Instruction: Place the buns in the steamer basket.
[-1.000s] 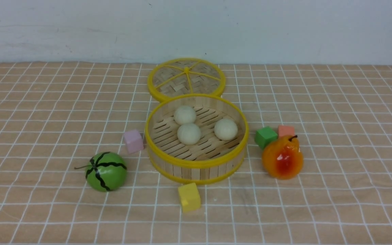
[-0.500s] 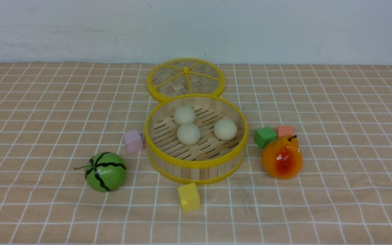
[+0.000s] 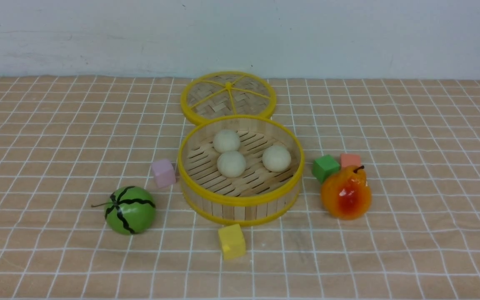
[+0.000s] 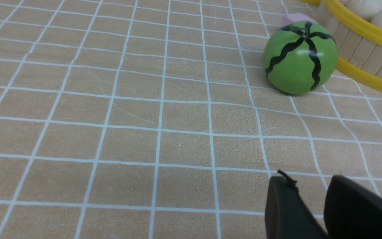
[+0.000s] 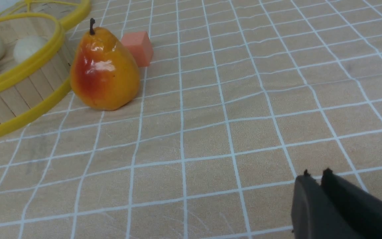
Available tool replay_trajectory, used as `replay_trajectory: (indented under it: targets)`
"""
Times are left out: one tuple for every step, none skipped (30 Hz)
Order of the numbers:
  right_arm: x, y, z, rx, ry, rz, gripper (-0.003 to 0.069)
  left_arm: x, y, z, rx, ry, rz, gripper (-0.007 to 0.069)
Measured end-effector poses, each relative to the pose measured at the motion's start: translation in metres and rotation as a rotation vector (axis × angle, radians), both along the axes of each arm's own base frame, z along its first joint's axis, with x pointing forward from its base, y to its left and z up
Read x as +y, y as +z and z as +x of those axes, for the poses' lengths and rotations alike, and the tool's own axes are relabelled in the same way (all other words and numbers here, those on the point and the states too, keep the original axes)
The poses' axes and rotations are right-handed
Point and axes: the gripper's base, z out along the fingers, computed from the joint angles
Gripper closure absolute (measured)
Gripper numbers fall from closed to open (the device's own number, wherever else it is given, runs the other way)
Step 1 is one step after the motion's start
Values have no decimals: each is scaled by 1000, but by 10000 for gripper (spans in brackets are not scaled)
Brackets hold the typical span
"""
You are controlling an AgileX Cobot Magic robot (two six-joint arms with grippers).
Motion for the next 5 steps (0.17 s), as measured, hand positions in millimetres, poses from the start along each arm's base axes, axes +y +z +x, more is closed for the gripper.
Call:
replay_trajectory:
  targets:
    - [0, 0, 0, 0, 0, 0, 608, 0, 0, 0, 0, 0, 0, 438]
    - [0, 0, 0, 0, 0, 0, 608, 0, 0, 0, 0, 0, 0, 437]
    - [0, 0, 0, 0, 0, 0, 608, 0, 0, 0, 0, 0, 0, 435]
    - [0, 0, 0, 0, 0, 0, 608, 0, 0, 0, 0, 0, 0, 435]
    - [0, 0, 0, 0, 0, 0, 606, 0, 0, 0, 0, 0, 0, 431]
